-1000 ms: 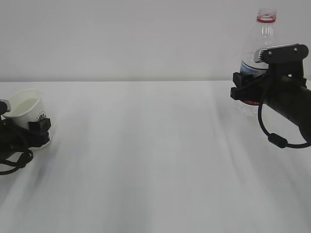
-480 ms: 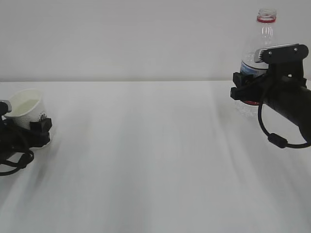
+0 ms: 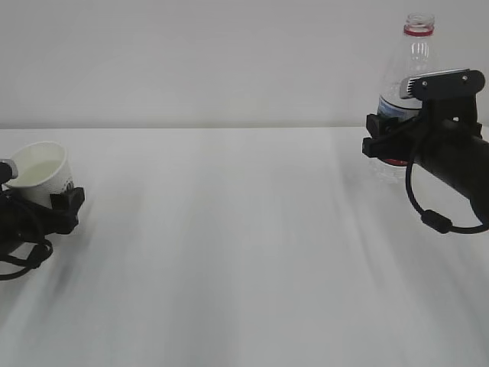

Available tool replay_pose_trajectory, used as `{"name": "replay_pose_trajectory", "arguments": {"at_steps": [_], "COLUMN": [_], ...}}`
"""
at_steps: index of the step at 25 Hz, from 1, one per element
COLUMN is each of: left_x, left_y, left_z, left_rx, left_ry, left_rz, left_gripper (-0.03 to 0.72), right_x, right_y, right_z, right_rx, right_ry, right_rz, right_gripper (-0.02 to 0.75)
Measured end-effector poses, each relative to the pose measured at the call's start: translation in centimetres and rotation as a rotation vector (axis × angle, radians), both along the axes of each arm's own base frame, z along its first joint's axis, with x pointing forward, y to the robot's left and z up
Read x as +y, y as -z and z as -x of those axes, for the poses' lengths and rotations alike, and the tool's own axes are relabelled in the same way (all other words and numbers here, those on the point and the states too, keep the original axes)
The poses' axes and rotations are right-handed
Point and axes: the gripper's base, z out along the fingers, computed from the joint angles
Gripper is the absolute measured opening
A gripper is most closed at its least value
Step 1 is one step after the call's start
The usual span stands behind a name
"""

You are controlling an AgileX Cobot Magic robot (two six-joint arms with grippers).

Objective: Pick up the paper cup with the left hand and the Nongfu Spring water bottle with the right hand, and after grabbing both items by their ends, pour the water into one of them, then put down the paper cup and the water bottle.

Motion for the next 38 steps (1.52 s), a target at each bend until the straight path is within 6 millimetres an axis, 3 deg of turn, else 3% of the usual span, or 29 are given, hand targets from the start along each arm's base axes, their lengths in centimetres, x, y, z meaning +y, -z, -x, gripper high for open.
{"name": "replay_pose_trajectory", "arguments": {"at_steps": [7,19,30,33,38], "left_x": [0.1,0.4,0.1,0.0,-0.2], "left_y": [-0.1,-2.0,-4.4,-4.7,-4.7], "left_z": [2.1,5.8,7.2,7.2,7.2], "left_rx": [0.041,0.047,-0.030,-0.040,-0.044], "left_ry": [0.000,0.003,0.044,0.065,0.080], "left_rz": [-0.003,-0.004,-0.004,-0.006,-0.008], "left_gripper": [0.663,0.660,0.647,0.644,0.638], "right_x": [0.0,0.0,-0.2,-0.2,-0.2], "right_y": [0.0,0.0,0.0,0.6,3.3], "right_z": [0.0,0.0,0.0,-0.2,-0.5], "right_rx": [0.000,0.000,0.006,-0.007,0.023], "right_ry": [0.000,0.000,0.030,0.035,0.039], "right_rz": [0.000,0.000,-0.043,-0.047,-0.039], "right_gripper": [0.472,0.472,0.472,0.472,0.472]}}
